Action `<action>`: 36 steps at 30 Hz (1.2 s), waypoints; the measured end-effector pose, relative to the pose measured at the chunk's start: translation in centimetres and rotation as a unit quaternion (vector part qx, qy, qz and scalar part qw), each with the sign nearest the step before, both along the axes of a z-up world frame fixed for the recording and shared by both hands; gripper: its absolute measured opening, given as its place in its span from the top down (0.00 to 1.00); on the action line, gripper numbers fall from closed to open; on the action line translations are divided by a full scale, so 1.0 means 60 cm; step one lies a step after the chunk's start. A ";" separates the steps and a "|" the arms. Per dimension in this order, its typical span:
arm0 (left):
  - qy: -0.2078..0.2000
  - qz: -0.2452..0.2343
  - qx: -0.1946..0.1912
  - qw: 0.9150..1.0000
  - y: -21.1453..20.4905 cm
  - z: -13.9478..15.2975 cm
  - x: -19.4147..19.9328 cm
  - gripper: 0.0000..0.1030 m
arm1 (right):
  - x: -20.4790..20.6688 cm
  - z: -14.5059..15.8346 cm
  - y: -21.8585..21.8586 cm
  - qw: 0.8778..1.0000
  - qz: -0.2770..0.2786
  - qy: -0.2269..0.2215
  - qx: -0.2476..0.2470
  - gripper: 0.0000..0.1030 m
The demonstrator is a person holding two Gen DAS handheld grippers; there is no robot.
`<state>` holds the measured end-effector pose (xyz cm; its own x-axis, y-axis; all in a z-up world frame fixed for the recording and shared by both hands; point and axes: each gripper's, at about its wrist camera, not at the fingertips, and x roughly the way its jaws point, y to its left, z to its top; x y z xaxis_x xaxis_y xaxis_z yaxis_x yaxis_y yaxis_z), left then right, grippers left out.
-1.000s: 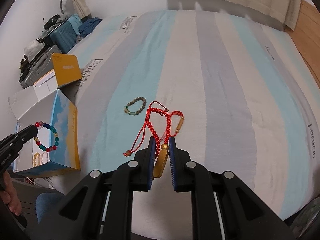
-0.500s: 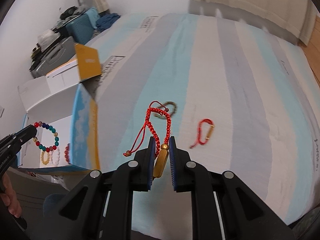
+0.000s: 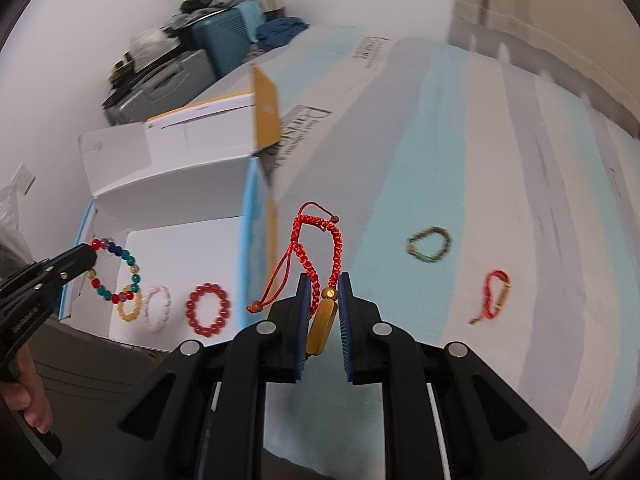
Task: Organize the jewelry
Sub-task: 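Lift both bracelets and carry them toward the white box, then open the left tool over the box while the right tool releases the red cord bracelet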
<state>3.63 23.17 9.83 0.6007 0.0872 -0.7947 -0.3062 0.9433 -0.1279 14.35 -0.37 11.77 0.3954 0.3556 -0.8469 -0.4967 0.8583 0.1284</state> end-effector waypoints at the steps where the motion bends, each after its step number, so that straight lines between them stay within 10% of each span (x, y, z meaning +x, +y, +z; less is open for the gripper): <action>1: 0.002 0.003 0.001 1.000 0.009 -0.004 -0.003 0.91 | -0.003 -0.001 0.011 1.000 0.005 0.001 0.000 0.88; 36: 0.078 0.080 -0.033 0.993 0.184 -0.176 -0.043 0.91 | -0.059 -0.170 0.242 0.989 0.108 0.073 -0.074 0.84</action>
<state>1.03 34.24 -0.72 0.4531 0.1166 -0.8838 -0.4731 0.8717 -0.1276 10.79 14.13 1.59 0.1933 0.2857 -0.9386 -0.6556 0.7493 0.0931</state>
